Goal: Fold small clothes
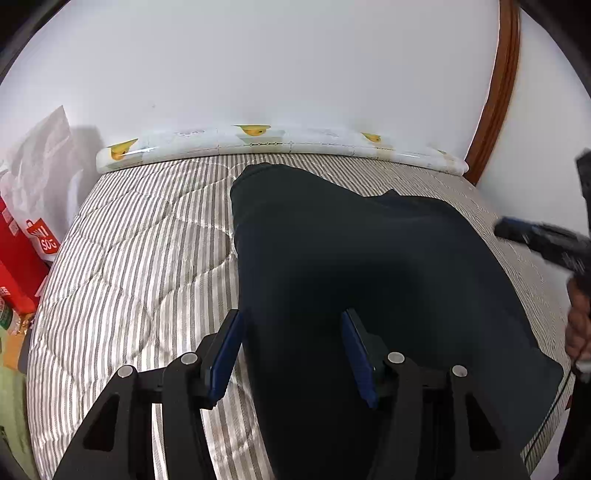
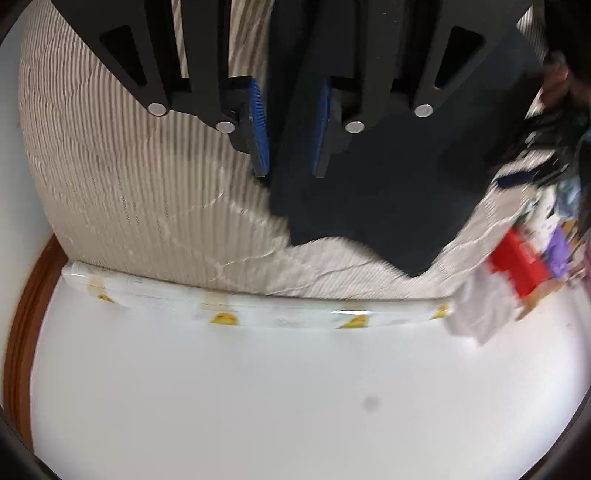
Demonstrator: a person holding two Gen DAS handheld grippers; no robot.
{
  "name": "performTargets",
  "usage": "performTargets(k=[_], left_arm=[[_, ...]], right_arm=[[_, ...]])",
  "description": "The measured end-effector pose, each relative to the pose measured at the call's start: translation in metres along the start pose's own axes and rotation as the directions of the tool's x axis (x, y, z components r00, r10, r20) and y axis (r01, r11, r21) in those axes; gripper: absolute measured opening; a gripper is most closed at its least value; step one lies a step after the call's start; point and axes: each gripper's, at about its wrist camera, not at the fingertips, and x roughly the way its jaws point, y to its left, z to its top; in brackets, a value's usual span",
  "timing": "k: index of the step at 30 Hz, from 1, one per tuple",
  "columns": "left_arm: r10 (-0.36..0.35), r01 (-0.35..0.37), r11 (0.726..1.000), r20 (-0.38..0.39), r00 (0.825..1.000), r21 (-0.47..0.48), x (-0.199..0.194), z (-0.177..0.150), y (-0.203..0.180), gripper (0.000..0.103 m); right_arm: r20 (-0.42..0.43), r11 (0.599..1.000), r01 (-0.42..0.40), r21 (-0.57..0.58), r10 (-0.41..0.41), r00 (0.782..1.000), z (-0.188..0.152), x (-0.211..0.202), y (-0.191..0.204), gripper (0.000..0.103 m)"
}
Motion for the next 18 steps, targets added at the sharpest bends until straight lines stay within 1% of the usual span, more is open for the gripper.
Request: performTargets(k=[2,3,4,5,7,9,11,14,16,18], left_arm=[[-0.002,0.002,1.000,-0.001,1.000,-0.002,-0.003,-0.004,-0.001,0.053],[-0.001,0.001,1.000,-0.002,1.000,0.000,-0.006,-0.006,-0.002,0.053],[0.001,-0.001,1.000,-0.002,1.000,0.004,-0.007,-0.009,-0.003,0.053],[0.004,-0.004,1.000,-0.001,1.000,0.008,-0.009,-0.012,-0.004,0.054],[0.005,-0.005,1.000,0.003,1.000,0.013,-0.013,-0.015,-0.005,0.056],[0.003,-0.003,1.000,0.008,1.000,0.011,-0.017,-0.017,-0.003,0.057],[0.007,-0.007,1.000,0.010,1.000,0.007,-0.018,-0.016,0.000,0.057],[0.032,-0.032,0.999,0.018,0.999,0.007,-0.015,-0.009,0.005,0.057],[0.048,-0.048,0.999,0.022,0.999,0.010,-0.008,0.000,0.008,0.057],[0.064,-0.064,0.998,0.025,0.998,0.008,0.002,0.010,0.011,0.057]], right_arm=[[-0.001,0.999,-0.030,-0.031,0.030,1.000,-0.015,-0.011,0.009,0.033],[-0.006,0.998,-0.041,-0.051,0.041,0.999,-0.025,-0.015,0.016,0.037],[-0.014,0.997,-0.043,-0.066,0.042,0.999,-0.033,-0.014,0.020,0.038],[-0.027,0.996,-0.031,-0.084,0.029,0.999,-0.043,-0.013,0.025,0.038],[-0.053,0.994,0.031,-0.104,-0.037,0.998,-0.062,-0.003,0.029,0.037],[-0.041,0.996,0.056,-0.068,-0.059,0.997,-0.077,0.001,0.021,0.036],[-0.055,0.995,0.093,-0.029,-0.094,0.994,-0.079,0.002,0.013,0.032],[-0.061,0.998,0.069,0.010,-0.069,0.996,-0.075,-0.008,0.003,0.032],[-0.052,0.998,0.066,0.009,-0.065,0.997,-0.070,-0.015,0.000,0.032],[-0.024,0.994,0.103,-0.018,-0.104,0.994,-0.059,-0.021,-0.001,0.032]])
